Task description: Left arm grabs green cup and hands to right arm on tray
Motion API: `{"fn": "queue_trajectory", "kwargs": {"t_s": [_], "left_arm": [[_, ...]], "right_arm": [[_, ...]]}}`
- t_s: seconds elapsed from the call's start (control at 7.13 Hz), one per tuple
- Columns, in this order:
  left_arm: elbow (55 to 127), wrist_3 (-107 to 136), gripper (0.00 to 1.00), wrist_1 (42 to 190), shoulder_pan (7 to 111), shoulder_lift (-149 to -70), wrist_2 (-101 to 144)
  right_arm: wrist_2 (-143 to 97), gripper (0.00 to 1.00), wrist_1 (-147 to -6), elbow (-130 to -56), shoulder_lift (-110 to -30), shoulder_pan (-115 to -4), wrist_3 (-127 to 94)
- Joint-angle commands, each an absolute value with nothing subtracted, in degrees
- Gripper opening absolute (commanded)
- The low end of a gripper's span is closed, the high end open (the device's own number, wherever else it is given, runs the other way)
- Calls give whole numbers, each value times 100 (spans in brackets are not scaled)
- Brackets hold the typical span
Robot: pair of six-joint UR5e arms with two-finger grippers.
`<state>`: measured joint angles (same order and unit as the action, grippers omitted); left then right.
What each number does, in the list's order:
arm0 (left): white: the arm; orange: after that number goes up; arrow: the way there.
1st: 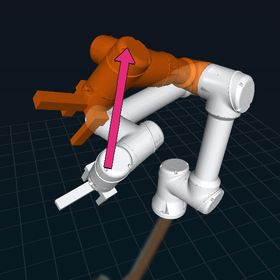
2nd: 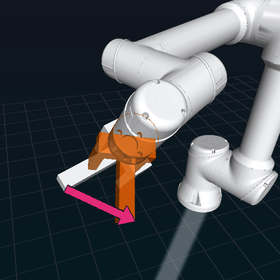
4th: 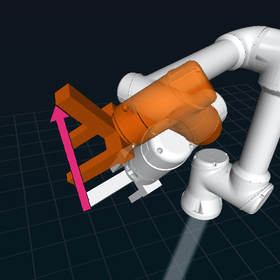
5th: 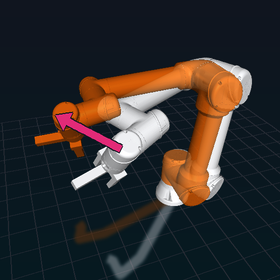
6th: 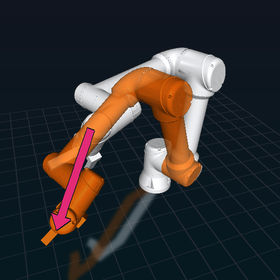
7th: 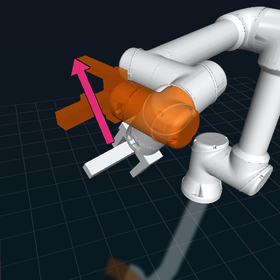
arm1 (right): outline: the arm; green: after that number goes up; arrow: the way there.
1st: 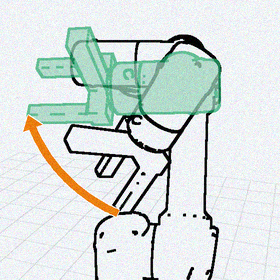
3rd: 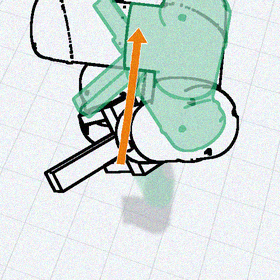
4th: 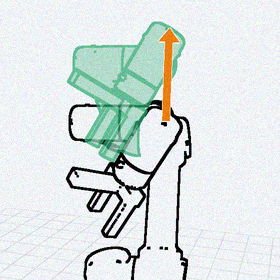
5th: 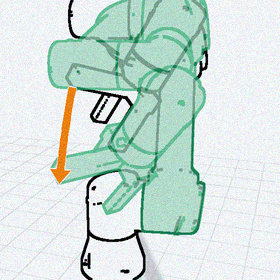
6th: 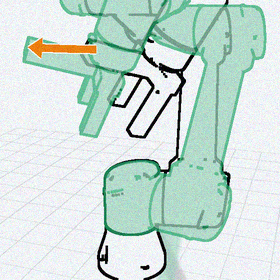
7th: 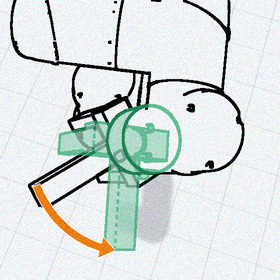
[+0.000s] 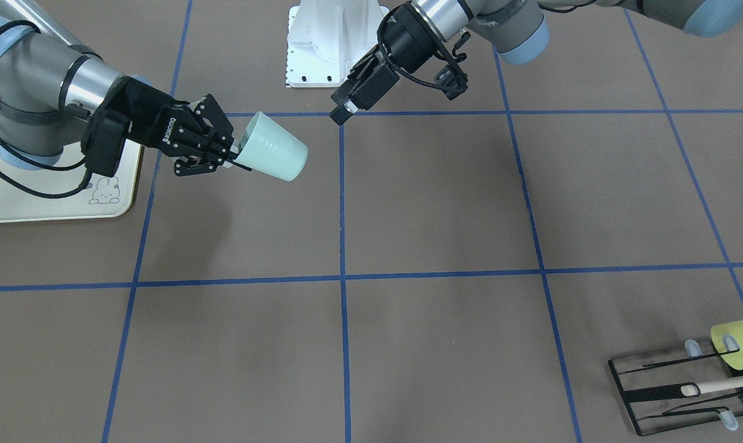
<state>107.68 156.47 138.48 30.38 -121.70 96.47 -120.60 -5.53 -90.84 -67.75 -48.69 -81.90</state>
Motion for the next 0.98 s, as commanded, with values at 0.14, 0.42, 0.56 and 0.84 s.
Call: {"fn": "queue_trajectory", "kwargs": {"t_s": [0.14, 0.42, 0.56, 0.84], "left_arm": [[10767, 14936, 100, 13782, 3059, -12147, 9642], [10767, 14696, 100, 13764, 3067, -12059, 9642], [10767, 14486, 100, 13764, 3067, -12024, 9650], [10723, 14449, 100, 13755, 3067, -11945, 9642]], "right_arm": [[-12679, 0, -1981, -9167, -6881, -5928, -7098], [-13523, 0, -2712, -9167, -7301, -6624, -5782], [-13779, 0, -3046, -9176, -7417, -6827, -5296], [-13843, 0, -3268, -9202, -7882, -6969, -4521]]}}
